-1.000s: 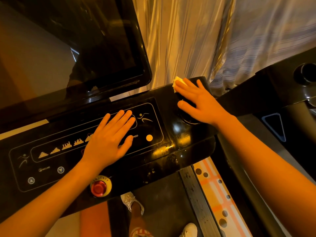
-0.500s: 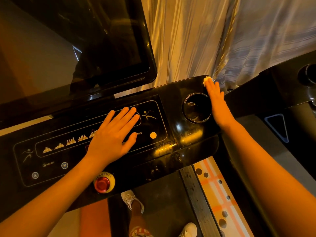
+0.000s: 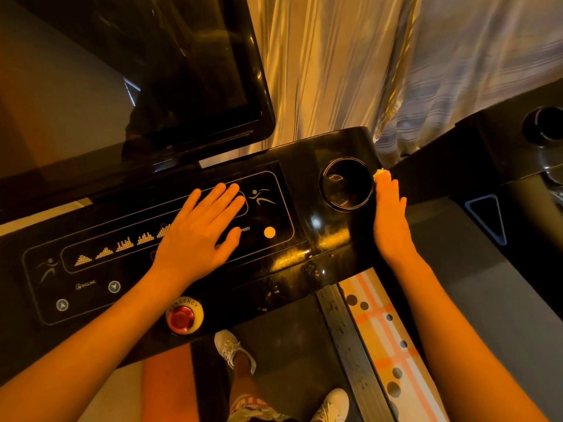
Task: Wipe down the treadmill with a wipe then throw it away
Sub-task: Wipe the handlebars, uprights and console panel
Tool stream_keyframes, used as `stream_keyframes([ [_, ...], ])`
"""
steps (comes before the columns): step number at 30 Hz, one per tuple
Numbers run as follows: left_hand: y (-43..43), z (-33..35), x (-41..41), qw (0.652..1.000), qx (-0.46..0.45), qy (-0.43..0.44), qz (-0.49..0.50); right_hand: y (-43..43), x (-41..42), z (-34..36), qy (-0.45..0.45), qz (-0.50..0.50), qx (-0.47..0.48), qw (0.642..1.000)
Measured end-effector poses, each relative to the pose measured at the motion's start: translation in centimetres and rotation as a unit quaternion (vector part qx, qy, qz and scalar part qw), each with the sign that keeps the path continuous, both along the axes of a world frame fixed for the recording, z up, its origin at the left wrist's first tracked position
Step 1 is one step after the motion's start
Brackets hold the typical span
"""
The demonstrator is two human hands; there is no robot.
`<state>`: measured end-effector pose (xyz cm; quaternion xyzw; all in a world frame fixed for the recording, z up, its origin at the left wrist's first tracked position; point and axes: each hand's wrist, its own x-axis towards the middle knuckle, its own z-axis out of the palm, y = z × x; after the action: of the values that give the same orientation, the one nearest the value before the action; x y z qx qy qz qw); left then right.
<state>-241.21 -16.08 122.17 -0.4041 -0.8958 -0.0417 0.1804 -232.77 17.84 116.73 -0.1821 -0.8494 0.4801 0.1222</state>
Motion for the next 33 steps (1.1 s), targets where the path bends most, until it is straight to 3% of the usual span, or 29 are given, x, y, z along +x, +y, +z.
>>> stream_keyframes([
  [2,0.0,0.0,0.0,1.0,0.0,0.001,0.0,-1.9,2.6,-2.0,0.008,-0.014,-0.011,1.0],
  [5,0.0,0.0,0.1,1.0,-0.001,-0.001,0.0,-2.1,3.2,-3.4,-0.011,0.034,0.104,0.994],
  [10,0.1,0.1,0.1,1.0,0.0,0.001,0.001,-3.0,2.2,-1.7,0.017,-0.016,0.05,0.998],
  [15,0.0,0.2,0.3,1.0,-0.002,-0.005,0.002,-7.7,6.0,-3.0,0.002,0.069,0.123,0.99],
  [21,-0.1,0.5,0.4,1.0,-0.024,-0.018,0.004,-5.6,6.0,-3.5,0.083,0.067,0.164,0.981],
  [28,0.2,-0.2,4.6,0.997,0.033,-0.045,0.056,-5.0,5.5,-5.0,0.001,-0.012,0.208,0.978],
  [33,-0.8,-1.1,8.0,0.995,0.052,-0.057,0.063,-6.2,5.5,-5.1,0.024,0.001,0.201,0.979],
])
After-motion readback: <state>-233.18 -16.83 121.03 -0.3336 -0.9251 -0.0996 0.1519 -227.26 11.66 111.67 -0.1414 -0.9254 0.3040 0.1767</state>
